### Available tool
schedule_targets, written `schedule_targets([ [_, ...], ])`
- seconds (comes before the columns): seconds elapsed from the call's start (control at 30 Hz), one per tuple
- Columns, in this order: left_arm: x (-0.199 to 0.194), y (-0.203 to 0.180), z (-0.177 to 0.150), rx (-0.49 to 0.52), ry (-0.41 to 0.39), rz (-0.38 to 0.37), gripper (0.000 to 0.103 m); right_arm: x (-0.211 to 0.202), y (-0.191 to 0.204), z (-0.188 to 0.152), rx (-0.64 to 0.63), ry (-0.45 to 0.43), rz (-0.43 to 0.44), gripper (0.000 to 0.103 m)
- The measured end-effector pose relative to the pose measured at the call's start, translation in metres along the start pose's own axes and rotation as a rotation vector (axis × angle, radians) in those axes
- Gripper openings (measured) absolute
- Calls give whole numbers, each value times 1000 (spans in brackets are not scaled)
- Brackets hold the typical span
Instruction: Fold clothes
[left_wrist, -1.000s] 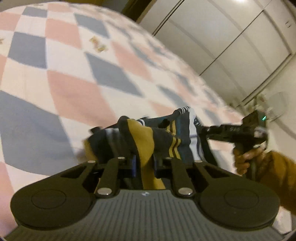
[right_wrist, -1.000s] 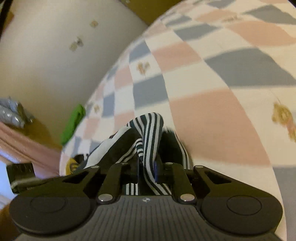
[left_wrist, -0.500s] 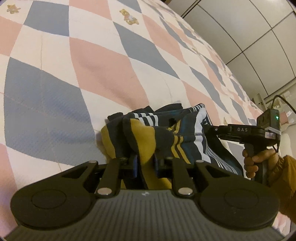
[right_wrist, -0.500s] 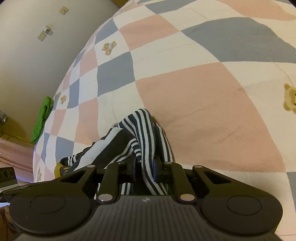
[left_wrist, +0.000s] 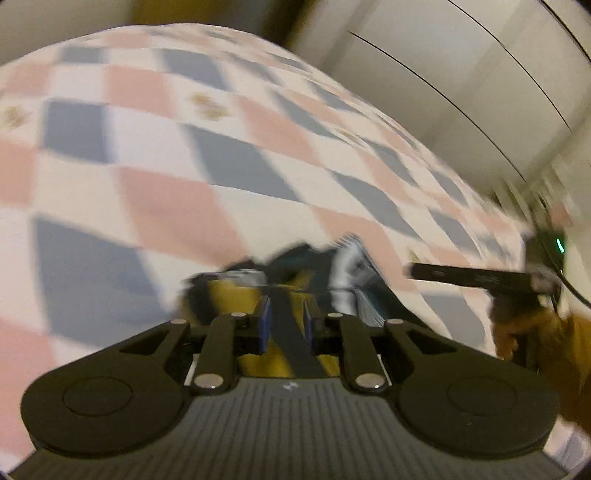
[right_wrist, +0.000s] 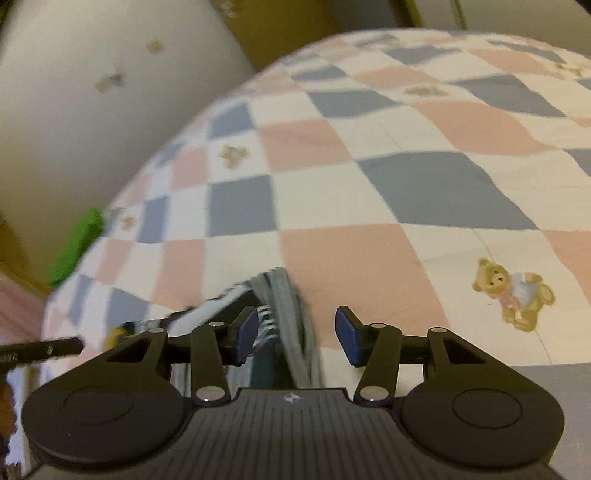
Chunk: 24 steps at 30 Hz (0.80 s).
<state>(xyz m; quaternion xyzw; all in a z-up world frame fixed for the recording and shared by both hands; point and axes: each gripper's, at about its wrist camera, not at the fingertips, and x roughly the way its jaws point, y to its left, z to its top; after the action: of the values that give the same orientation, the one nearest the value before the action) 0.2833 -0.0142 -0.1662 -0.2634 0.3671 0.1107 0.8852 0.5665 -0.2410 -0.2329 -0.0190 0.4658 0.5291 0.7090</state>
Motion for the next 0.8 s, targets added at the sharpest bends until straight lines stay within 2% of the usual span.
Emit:
schedule_targets([
  [0.03, 12, -8, 1, 50, 21, 6, 15, 0, 3, -2, -26, 16, 18, 47],
  [0.07, 26, -11, 1, 70, 48, 25, 16, 6, 6, -5, -54, 51, 18, 41],
  [0.1, 41, -9, 1, 65, 89, 67, 15, 12, 10, -8, -83, 87, 17, 40],
  [0.17, 68, 3, -3, 35, 167, 147, 4, 26, 13, -13, -90, 142, 17, 37],
  [0.27, 79, 12, -4, -3, 182, 163, 3, 37, 10, -27, -112, 186, -39, 38],
  [0.37, 80, 11, -3, -1, 181, 173, 3, 42, 3, -36, -72, 199, -38, 38],
  [0.5, 79, 12, -3, -12, 183, 178, 3, 39, 4, -36, -66, 177, -46, 38],
  [0.67, 75, 4, 2, -12, 187, 195, 3, 9, 3, -41, -33, 116, -71, 38],
  [0.77, 54, -8, 9, -24, 144, 147, 3, -22, 3, -46, 12, 49, -61, 38],
  [0.8, 48, -13, 11, -20, 127, 107, 7, -31, 5, -50, 23, 32, -51, 38],
])
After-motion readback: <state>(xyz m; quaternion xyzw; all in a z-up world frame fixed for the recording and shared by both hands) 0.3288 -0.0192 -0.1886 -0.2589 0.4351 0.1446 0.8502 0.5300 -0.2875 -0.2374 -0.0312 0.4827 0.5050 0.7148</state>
